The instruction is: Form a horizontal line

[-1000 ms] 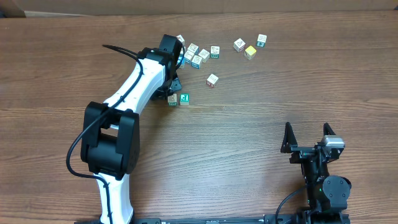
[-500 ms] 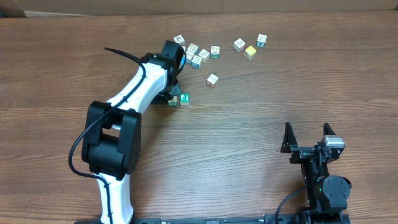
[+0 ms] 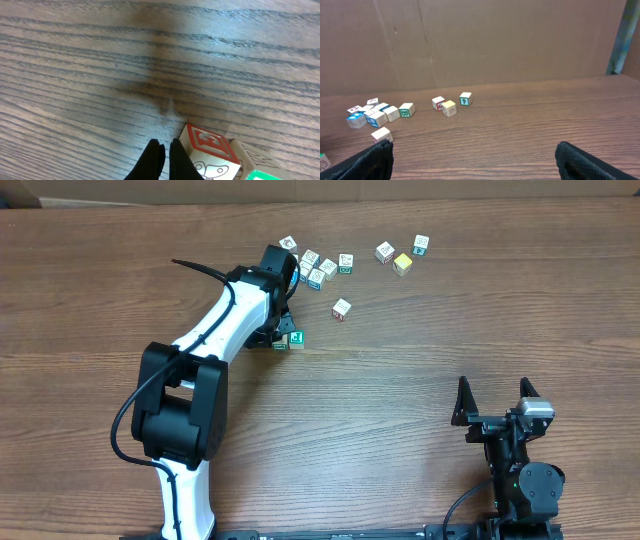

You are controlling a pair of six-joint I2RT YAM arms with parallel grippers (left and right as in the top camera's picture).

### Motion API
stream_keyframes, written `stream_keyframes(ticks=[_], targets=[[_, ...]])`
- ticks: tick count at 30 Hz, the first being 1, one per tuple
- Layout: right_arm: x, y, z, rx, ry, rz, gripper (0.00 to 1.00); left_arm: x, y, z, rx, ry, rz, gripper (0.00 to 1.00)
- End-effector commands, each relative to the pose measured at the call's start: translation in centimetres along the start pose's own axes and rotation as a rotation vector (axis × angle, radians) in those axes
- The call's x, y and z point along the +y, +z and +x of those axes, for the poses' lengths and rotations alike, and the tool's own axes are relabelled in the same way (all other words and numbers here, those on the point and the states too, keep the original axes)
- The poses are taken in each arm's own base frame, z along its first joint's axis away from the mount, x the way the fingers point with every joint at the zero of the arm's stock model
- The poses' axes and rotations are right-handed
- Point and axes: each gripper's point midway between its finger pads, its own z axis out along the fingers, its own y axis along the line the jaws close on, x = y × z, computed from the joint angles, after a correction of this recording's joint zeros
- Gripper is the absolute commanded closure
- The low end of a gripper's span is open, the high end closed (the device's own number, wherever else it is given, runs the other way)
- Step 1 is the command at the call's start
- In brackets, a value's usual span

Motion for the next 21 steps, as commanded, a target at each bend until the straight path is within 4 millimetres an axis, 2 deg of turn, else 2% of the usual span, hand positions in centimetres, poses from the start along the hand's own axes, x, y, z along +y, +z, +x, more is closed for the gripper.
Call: stream_keyframes(ticks=[1,9,21], targets=[[0.2,0.0,0.3,0.0,-0.005,-0.009,0.0,-1.0,-0.5,0.6,-0.001,0.041,0.024,0.96],[0.2,0.0,0.3,0.0,-0.005,-0.009,0.0,-2.1,-0.7,1.2,-0.005,0.068,0.031,0.96],[0.2,0.0,0.3,0.0,-0.005,-0.009,0.0,-2.2,-0.7,1.8,0.015,0.076,0.033,0.96]])
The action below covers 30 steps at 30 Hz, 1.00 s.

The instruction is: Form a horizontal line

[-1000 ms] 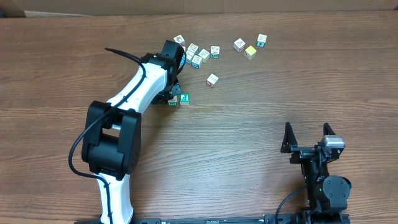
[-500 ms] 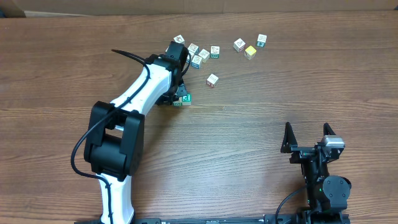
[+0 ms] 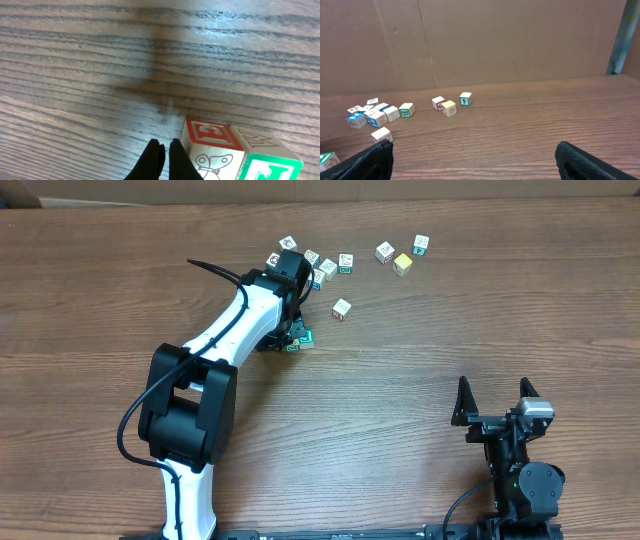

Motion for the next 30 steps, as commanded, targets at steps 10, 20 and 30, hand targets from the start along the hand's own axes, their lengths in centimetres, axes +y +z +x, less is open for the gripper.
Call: stream_keyframes(ticks=[10,20,30], targets=[[0.2,0.0,0.3,0.0,-0.004,-0.008,0.0,0.9,-0.9,-1.5,-0.079,0.022,-0.061,0.96],[0.2,0.0,0.3,0.0,-0.004,-0.008,0.0,-4.1,-3.3,-5.6,-0.195,0.007,0.165,0.96],[0.2,0.0,0.3,0.0,-0.004,-0.008,0.0,-5.3,-2.9,-4.5,-0.184,0.036,0.178,0.96]])
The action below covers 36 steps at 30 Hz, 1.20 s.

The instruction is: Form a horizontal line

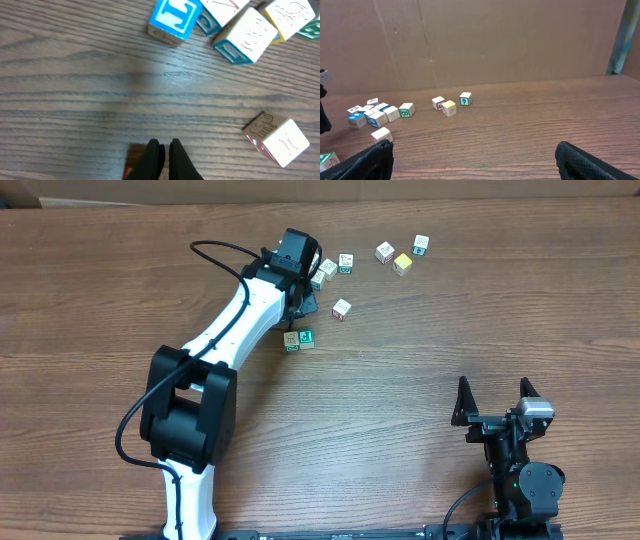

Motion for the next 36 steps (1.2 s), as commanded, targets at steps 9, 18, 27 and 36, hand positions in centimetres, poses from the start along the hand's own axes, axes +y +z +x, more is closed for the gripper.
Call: stream_keyframes(ticks=[9,18,27,36], targets=[[0.2,0.0,0.3,-0.001,-0.005,-0.009,0.0,-0.9,1.8,2.2,0.049,0.05,-0.003,0.96],[0.2,0.0,0.3,-0.001,-0.005,-0.009,0.0,-0.8,1.8,3.0,0.082,0.056,-0.008,0.96],[0.2,0.0,0.3,-0.001,-0.005,-0.009,0.0,-1.2,1.6,4.3,0.126,0.071,0.001,0.96],[0.2,0.0,0.3,-0.001,-0.005,-0.009,0.0,-1.1,1.5,4.9,0.145,0.079,-0.01,0.96]])
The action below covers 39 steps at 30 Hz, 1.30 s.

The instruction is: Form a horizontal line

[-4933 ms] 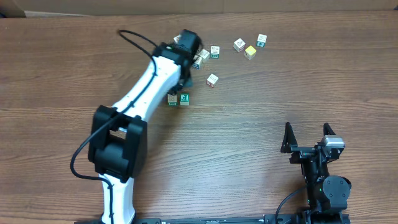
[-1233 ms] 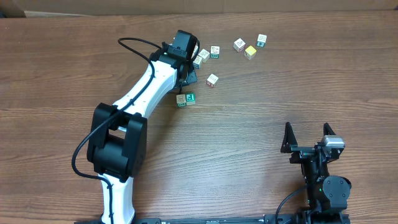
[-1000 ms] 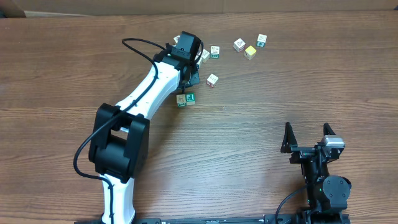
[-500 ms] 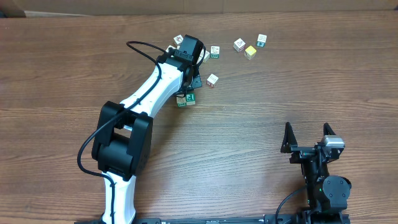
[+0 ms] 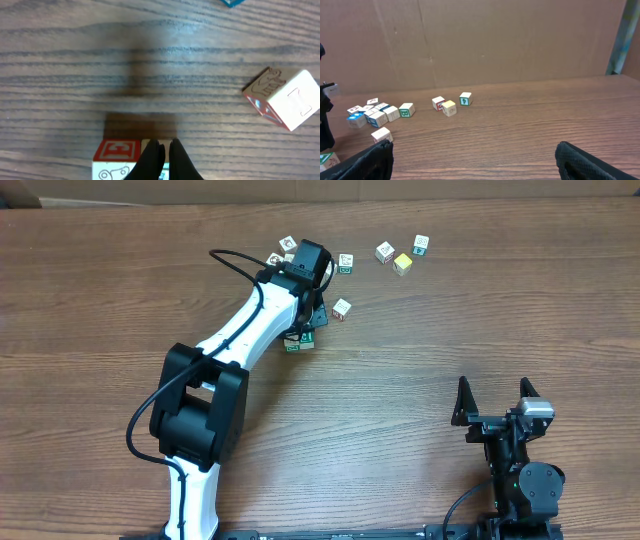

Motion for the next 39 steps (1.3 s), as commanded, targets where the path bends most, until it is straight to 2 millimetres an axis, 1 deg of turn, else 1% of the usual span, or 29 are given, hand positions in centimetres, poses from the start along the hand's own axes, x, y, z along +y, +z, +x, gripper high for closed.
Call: stream_keyframes(ticks=[1,10,13,17,21,28,39], targets=[[0.2,0.0,0.3,-0.001,-0.004,-0.009,0.0,-0.1,0.8,1.0,0.029,0.025,-0.006,0.96],[0.2,0.0,0.3,-0.001,-0.004,-0.009,0.0,0.6,0.8,0.2,-0.012,0.009,-0.05,0.96],[0.2,0.0,0.3,-0.001,-0.004,-0.009,0.0,0.7,0.8,0.2,-0.01,0.007,-0.05,0.96],[0.2,0.0,0.3,-0.001,-0.004,-0.009,0.0,0.5,0.7,0.6,0.002,0.013,-0.05,0.96],[0.2,0.0,0.3,-0.001,-0.004,-0.009,0.0,-0.1,0.7,1.3,0.035,0.013,-0.014,0.96],[0.2,0.0,0.3,-0.001,-0.004,-0.009,0.0,0.2,0.7,1.8,0.06,0.015,-0.026,0.96],[0.2,0.0,0.3,-0.001,-0.004,-0.009,0.0,0.2,0.7,1.8,0.056,0.015,-0.024,0.96]])
